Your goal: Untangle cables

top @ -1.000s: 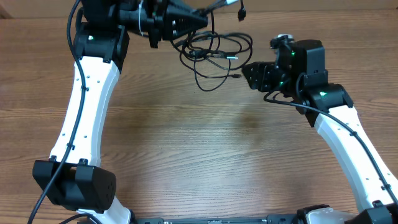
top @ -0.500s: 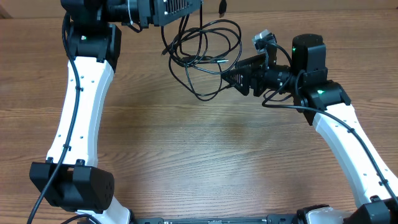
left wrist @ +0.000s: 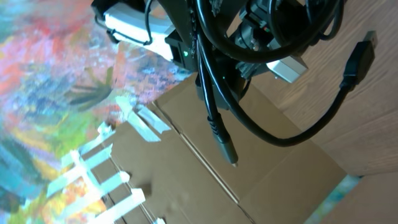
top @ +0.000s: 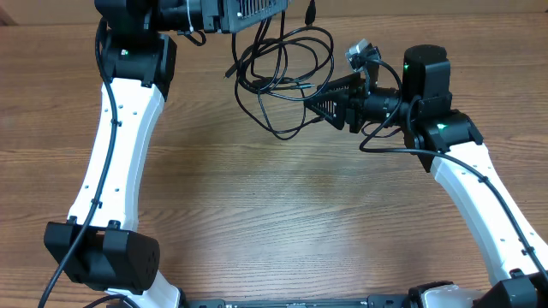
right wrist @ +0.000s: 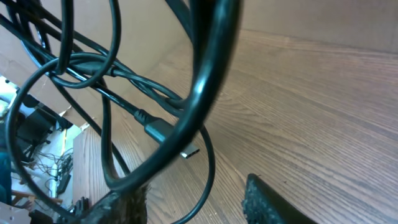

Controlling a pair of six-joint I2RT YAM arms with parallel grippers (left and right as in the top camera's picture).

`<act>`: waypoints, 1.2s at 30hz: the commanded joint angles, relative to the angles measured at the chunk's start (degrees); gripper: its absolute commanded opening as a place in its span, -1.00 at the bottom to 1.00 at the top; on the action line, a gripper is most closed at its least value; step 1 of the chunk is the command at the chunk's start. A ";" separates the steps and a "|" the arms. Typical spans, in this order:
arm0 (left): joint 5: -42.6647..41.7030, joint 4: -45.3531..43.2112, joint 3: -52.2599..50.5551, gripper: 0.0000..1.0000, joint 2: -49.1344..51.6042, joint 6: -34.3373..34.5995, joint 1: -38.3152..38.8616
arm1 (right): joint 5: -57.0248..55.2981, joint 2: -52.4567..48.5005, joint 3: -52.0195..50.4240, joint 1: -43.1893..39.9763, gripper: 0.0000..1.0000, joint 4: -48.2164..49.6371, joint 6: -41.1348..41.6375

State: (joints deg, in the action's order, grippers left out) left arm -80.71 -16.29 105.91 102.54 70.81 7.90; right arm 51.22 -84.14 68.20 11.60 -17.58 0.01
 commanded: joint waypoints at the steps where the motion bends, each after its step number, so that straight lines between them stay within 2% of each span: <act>1: 3.15 -0.31 0.76 -0.91 -1.73 4.83 0.39 | 1.46 -1.29 0.39 -0.39 -0.07 0.37 -0.52; 4: 4.70 -0.31 0.76 -0.91 -1.73 6.29 0.44 | 2.97 -1.79 0.39 -0.42 -0.21 0.42 -0.52; 13: 13.79 -0.35 0.76 -0.91 -1.73 6.78 0.31 | 3.96 -1.95 0.39 -0.37 -0.21 0.44 -0.52; 19: 18.69 -1.01 0.76 -0.91 -1.73 12.07 -0.81 | 4.07 -1.95 0.39 -0.42 -0.21 1.03 0.09; 22: 20.87 -1.18 0.76 -0.91 -1.73 14.49 -0.55 | 8.55 -1.92 0.39 -0.42 -0.21 4.00 1.99; 26: 21.38 -1.62 0.76 -0.91 -1.73 16.63 0.11 | 10.43 -1.92 0.42 -0.42 -0.22 7.76 6.03; 36: 23.28 -6.16 0.76 -0.91 -1.73 21.53 2.67 | 10.27 -1.92 0.39 -0.33 -0.26 8.02 6.16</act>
State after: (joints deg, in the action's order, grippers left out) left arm -59.48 -20.84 105.91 102.54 89.08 9.52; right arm 61.32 -86.11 68.20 11.60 -9.87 5.82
